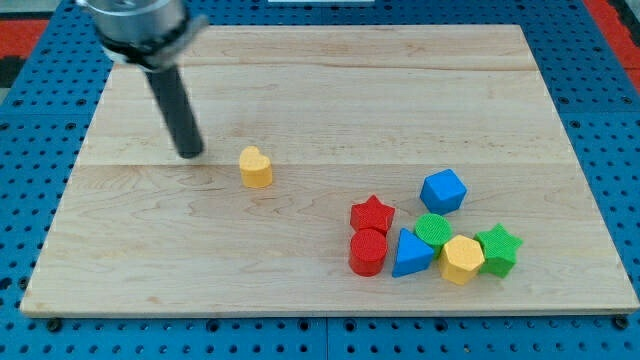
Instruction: Move the heart to the top left of the green circle
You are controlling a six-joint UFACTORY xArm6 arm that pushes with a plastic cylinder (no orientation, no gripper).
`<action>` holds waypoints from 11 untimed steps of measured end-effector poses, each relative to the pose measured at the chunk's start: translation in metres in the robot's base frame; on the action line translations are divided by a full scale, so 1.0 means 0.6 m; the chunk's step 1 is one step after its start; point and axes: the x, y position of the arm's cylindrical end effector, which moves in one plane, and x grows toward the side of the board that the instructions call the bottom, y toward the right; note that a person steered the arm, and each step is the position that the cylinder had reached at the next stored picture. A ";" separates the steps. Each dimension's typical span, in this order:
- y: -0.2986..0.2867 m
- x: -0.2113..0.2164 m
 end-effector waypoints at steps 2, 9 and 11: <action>0.246 0.044; 0.294 -0.092; 0.294 -0.097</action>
